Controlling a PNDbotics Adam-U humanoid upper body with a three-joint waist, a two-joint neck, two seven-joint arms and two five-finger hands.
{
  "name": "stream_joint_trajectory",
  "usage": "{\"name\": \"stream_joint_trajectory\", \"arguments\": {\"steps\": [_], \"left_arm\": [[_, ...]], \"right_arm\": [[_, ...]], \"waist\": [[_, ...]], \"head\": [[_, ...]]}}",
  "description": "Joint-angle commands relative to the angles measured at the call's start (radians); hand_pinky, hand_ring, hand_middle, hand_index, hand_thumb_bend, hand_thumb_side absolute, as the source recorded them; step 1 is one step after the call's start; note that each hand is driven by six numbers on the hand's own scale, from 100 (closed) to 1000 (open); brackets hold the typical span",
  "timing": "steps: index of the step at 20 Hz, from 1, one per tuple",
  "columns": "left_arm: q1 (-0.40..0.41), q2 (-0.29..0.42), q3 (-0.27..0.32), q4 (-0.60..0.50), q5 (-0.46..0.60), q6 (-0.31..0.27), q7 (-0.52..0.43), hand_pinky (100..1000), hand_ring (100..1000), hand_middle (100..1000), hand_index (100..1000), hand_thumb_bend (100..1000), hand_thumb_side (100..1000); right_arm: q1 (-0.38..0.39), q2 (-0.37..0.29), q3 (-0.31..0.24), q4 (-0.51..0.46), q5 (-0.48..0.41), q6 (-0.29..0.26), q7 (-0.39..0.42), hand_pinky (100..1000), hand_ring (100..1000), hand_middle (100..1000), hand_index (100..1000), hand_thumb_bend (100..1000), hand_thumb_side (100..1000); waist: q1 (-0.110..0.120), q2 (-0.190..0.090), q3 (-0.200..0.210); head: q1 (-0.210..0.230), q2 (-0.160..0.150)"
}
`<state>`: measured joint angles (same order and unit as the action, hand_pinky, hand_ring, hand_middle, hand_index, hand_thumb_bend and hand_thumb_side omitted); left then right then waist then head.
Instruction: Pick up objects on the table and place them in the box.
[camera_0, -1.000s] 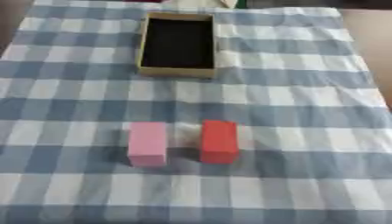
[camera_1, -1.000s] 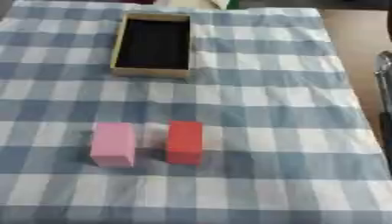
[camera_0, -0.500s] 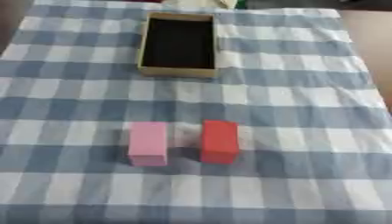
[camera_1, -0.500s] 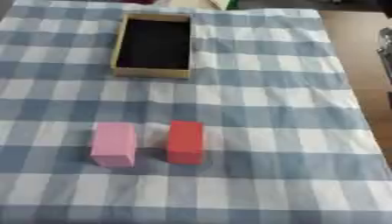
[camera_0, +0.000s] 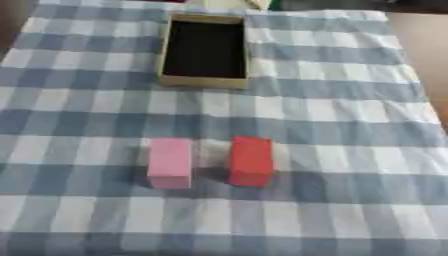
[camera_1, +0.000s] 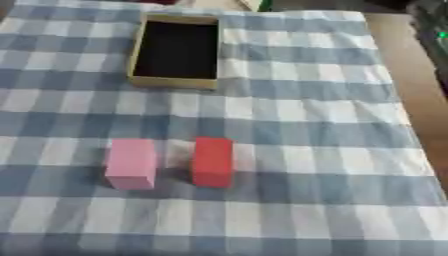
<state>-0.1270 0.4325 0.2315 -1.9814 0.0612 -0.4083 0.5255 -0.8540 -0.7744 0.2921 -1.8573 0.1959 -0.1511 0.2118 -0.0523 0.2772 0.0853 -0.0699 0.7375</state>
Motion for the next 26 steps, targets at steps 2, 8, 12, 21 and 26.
{"name": "stream_joint_trajectory", "arguments": {"steps": [2,8,12,21,26], "left_arm": [[-0.001,0.031,0.001,-0.019,-0.001,0.001,-0.006,641,546,560,794,112,930],[0.001,0.031,-0.001,-0.019,0.001,0.002,-0.010,641,546,560,794,110,931],[0.002,0.032,-0.002,-0.019,0.003,0.002,-0.012,641,545,560,794,110,930],[0.001,0.033,-0.005,-0.019,0.007,0.003,-0.017,641,545,561,793,110,930],[0.001,0.035,-0.006,-0.019,0.009,0.003,-0.019,642,545,561,793,110,930]], "right_arm": [[-0.074,-0.019,0.063,0.019,0.025,0.011,0.080,838,846,660,818,100,941],[-0.154,0.022,0.147,0.053,0.020,0.037,0.172,839,849,672,819,100,925],[-0.187,0.051,0.184,0.072,0.029,0.042,0.211,839,851,681,822,100,919],[-0.215,0.099,0.252,0.124,0.019,0.030,0.296,843,857,696,829,100,889],[-0.200,0.095,0.267,0.123,0.007,0.002,0.345,845,860,707,834,100,863]], "waist": [[0.002,-0.022,0.001],[0.002,-0.024,0.003],[0.003,-0.026,0.003],[0.003,-0.029,0.009],[0.003,-0.033,0.011]], "head": [[-0.005,0.003],[-0.006,0.006],[-0.006,0.007],[-0.006,0.008],[-0.003,0.011]]}}
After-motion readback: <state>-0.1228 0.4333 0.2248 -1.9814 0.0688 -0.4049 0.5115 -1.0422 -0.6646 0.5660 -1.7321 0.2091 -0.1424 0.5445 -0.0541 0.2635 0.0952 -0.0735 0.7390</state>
